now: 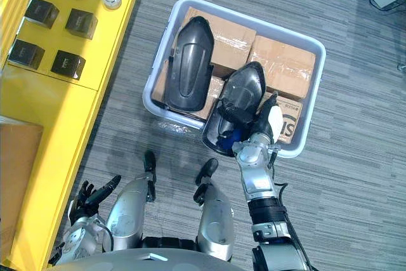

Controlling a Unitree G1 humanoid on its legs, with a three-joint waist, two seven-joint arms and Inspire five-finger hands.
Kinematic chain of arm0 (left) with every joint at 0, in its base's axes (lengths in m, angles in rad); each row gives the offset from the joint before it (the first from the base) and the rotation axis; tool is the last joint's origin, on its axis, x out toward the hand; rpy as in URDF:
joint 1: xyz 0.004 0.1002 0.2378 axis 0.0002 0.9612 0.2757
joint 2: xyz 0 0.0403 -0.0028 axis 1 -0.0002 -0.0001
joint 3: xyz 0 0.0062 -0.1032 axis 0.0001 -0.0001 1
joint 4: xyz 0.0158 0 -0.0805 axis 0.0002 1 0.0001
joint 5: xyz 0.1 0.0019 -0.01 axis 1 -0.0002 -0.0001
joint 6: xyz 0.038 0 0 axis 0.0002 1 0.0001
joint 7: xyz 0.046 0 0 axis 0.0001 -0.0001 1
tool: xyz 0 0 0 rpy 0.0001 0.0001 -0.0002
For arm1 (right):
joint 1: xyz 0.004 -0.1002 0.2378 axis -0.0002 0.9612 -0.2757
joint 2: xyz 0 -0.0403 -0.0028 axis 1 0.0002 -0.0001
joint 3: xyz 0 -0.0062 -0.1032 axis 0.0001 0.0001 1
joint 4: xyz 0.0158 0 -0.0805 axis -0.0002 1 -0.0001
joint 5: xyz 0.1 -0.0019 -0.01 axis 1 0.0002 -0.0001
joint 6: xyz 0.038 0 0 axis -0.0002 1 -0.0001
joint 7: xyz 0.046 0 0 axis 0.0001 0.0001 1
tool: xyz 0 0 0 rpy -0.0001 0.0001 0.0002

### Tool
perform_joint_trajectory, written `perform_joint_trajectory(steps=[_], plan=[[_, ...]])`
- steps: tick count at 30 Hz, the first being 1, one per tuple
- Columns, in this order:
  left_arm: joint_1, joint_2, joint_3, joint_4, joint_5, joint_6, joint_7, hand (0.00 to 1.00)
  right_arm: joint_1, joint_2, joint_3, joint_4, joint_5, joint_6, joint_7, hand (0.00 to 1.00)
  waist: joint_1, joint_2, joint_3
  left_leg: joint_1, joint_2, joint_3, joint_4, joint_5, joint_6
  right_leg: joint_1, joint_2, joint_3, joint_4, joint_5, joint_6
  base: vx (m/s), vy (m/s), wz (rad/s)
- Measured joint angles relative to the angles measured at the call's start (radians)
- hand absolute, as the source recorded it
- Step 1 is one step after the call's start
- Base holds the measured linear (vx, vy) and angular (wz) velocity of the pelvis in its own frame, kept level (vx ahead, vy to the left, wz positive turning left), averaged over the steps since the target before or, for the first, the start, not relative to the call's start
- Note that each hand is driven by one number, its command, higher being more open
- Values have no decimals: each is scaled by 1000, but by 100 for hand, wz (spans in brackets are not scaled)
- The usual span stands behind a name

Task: Walk over and take three plastic housings, then place them on the shelf

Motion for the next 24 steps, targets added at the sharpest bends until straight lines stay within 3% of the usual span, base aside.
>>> perform_joint_trajectory(steps=[3,4,9,12,14,15,18,24], plan=[[0,0,0,1,0,0,0,100,-19,-1,0,46,1,20,2,100,0,0,0,0,-1,-2,0,1,1,2,-1,-3,0,0,0,-1,3,2],[0,0,0,2,-2,0,0,100,-40,-3,-1,83,1,29,1,0,0,0,0,0,-2,-5,0,2,2,3,-2,-5,1,0,0,-1,1,8],[0,1,-8,1,-2,4,-3,100,-188,-69,-21,303,54,35,-49,0,4,4,-2,-3,-22,-32,-15,21,11,9,-23,-32,10,-1,1,-32,29,20],[-1,4,-26,3,-2,9,-7,100,-284,-168,-63,469,94,16,-70,0,15,19,-5,-8,-46,-53,-21,28,19,15,-48,-54,18,4,10,-68,73,27],[-5,4,-45,6,-2,9,-15,100,-327,-251,-78,564,124,5,-67,0,31,37,-7,-13,-60,-59,-32,33,18,15,-61,-61,17,9,18,-90,89,23],[-5,3,-62,14,-2,9,-27,100,-350,-303,-82,626,130,-4,-59,0,32,58,-8,-15,-72,-71,-46,48,22,16,-73,-76,16,13,24,-72,75,28],[-5,0,-79,43,-2,17,-45,100,-377,-361,-84,682,129,-8,-58,0,36,87,-9,-7,-83,-78,-84,76,24,12,-80,-81,16,18,27,-36,37,15],[-4,-8,-112,45,-2,27,-63,100,-384,-375,-83,737,127,-24,-8,0,41,131,-20,28,-84,-77,-137,111,29,20,-78,-81,17,17,24,18,-25,-1]])
